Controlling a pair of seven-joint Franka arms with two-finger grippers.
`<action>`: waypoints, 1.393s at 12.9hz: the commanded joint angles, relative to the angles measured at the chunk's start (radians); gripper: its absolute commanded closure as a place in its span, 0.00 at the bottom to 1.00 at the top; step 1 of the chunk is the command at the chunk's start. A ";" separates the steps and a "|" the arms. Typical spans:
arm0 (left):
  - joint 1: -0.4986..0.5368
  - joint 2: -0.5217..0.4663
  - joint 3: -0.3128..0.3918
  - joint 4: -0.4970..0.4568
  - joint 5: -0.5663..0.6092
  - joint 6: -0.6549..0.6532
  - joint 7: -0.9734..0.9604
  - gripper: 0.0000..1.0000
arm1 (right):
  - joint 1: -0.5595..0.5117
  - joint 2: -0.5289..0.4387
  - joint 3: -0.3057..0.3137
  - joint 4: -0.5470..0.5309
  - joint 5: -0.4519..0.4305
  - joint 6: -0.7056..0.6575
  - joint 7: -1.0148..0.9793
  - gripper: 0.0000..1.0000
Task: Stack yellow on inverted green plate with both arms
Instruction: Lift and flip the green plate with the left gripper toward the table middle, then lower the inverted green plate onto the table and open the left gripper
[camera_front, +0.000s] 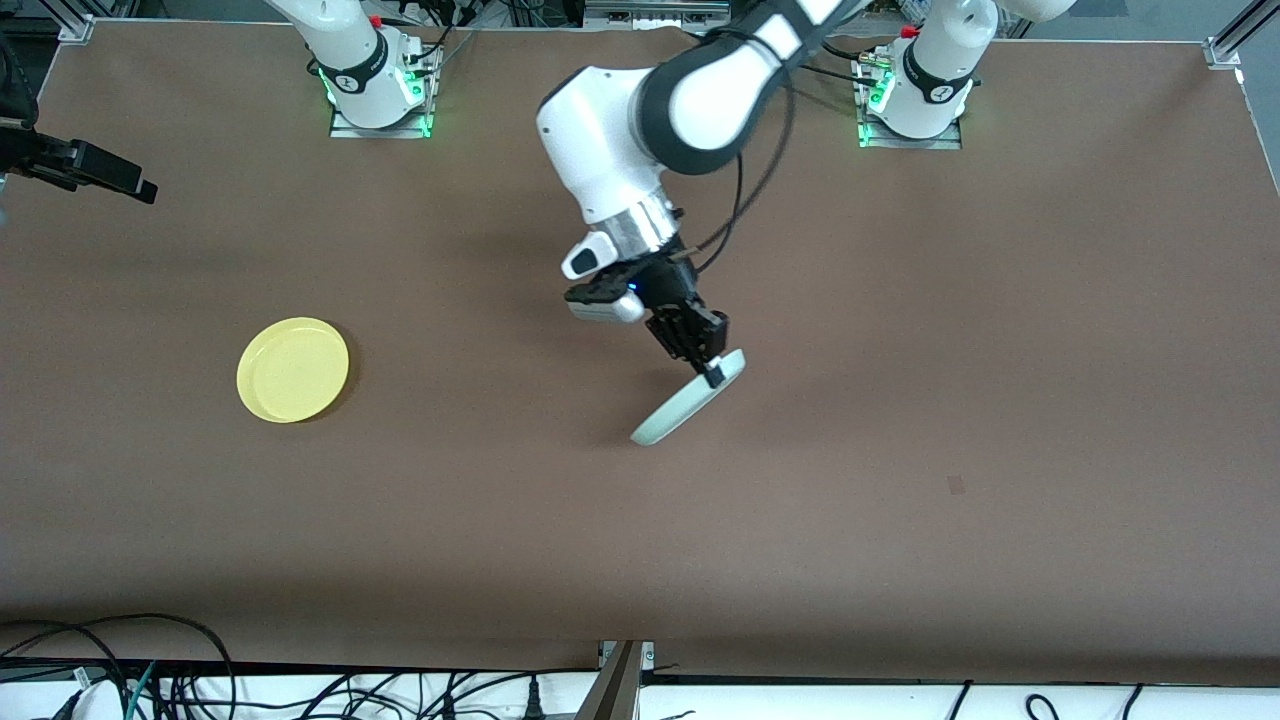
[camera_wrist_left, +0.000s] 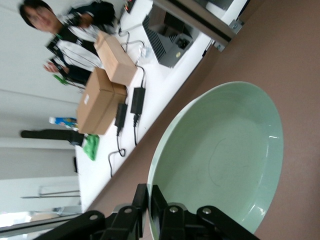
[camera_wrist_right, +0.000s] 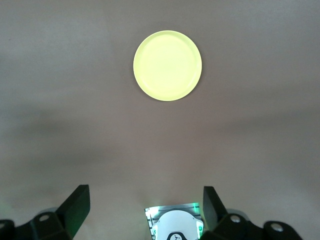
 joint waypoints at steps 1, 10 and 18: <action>-0.089 0.097 0.021 0.024 0.146 -0.064 -0.135 1.00 | 0.000 -0.005 0.001 0.011 -0.005 -0.018 0.003 0.00; -0.312 0.286 0.044 0.018 0.306 -0.247 -0.371 1.00 | 0.000 -0.005 -0.001 0.012 -0.003 -0.018 0.003 0.00; -0.362 0.301 0.026 0.007 0.290 -0.166 -0.472 0.00 | 0.000 -0.005 -0.001 0.011 -0.005 -0.018 0.003 0.00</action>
